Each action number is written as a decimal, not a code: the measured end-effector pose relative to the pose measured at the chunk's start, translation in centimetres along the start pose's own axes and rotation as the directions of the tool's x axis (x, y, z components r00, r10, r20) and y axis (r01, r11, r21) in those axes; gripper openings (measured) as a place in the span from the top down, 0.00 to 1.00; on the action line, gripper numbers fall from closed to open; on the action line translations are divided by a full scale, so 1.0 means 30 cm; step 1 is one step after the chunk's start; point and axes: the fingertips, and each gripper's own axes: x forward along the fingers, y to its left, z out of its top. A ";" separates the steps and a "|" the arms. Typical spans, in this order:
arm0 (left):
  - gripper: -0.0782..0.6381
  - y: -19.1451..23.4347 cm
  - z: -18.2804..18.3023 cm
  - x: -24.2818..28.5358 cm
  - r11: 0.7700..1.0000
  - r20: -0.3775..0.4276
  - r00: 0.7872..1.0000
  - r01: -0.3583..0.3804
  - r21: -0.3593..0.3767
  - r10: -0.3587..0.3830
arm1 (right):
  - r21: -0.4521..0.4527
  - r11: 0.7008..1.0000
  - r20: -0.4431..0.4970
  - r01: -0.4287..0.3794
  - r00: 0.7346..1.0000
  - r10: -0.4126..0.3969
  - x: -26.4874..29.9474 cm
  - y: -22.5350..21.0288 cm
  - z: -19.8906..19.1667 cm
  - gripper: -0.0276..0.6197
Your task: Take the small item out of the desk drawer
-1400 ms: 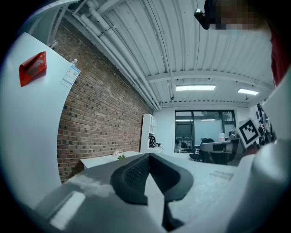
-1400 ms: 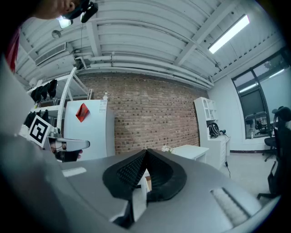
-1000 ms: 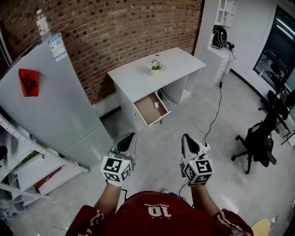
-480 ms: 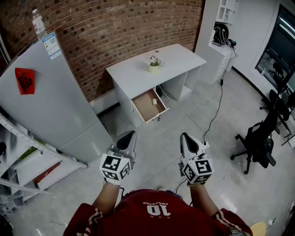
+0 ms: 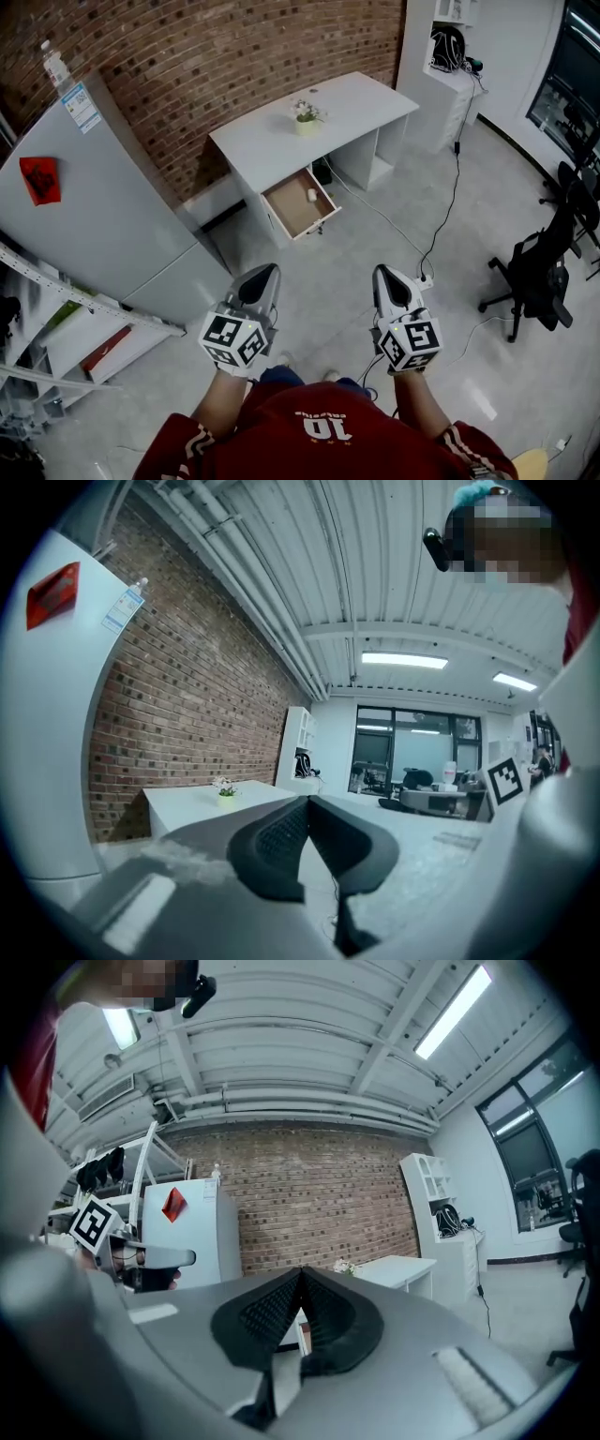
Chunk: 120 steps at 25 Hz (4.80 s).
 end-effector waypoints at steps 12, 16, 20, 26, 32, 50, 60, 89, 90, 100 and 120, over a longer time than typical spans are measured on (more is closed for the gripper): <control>0.89 0.162 -0.007 0.183 0.999 -0.021 0.999 0.032 0.038 -0.031 | -0.001 0.999 -0.032 0.043 0.999 -0.043 0.171 -0.048 -0.016 0.96; 0.89 0.262 0.018 0.268 0.997 -0.017 0.998 0.060 0.053 -0.060 | -0.008 0.998 -0.018 0.058 0.998 -0.058 0.306 -0.051 0.017 0.96; 0.89 0.372 0.048 0.347 0.993 -0.019 0.995 0.097 0.062 -0.096 | -0.030 0.998 0.000 0.059 0.998 -0.060 0.450 -0.020 0.059 0.96; 0.89 0.508 0.072 0.460 0.988 -0.015 0.989 0.146 0.053 -0.146 | -0.031 0.996 0.017 0.084 0.996 -0.083 0.623 0.004 0.085 0.96; 0.89 0.568 0.066 0.534 0.979 -0.008 0.980 0.198 0.049 -0.198 | -0.041 0.991 0.022 0.126 0.992 -0.125 0.682 -0.001 0.093 0.96; 0.89 0.629 0.087 0.795 0.967 0.009 0.967 0.254 0.032 -0.254 | -0.038 0.996 0.041 0.077 0.996 -0.075 0.936 -0.147 0.110 0.96; 0.89 0.692 0.153 0.952 0.975 0.018 0.977 0.208 0.077 -0.210 | -0.030 0.999 0.040 0.010 0.999 -0.009 1.116 -0.244 0.148 0.96; 0.59 0.825 -0.254 1.284 0.973 -0.100 0.977 0.198 0.115 -0.187 | 0.008 1.000 -0.042 0.027 0.999 -0.026 1.273 -0.410 -0.094 0.96; 0.59 0.834 -0.285 1.299 0.972 -0.109 0.977 0.199 0.122 -0.186 | 0.008 0.999 -0.044 0.032 0.999 -0.031 1.278 -0.420 -0.117 0.96; 0.59 0.920 -0.652 1.417 0.965 -0.178 0.964 0.224 0.138 -0.198 | 0.009 0.996 -0.068 0.086 0.994 -0.085 1.289 -0.522 -0.377 0.96; 0.58 1.272 -1.543 1.876 1.000 -0.408 0.913 0.020 0.013 -0.013 | 0.014 0.999 -0.103 0.041 0.994 -0.040 1.480 -0.826 -0.788 0.96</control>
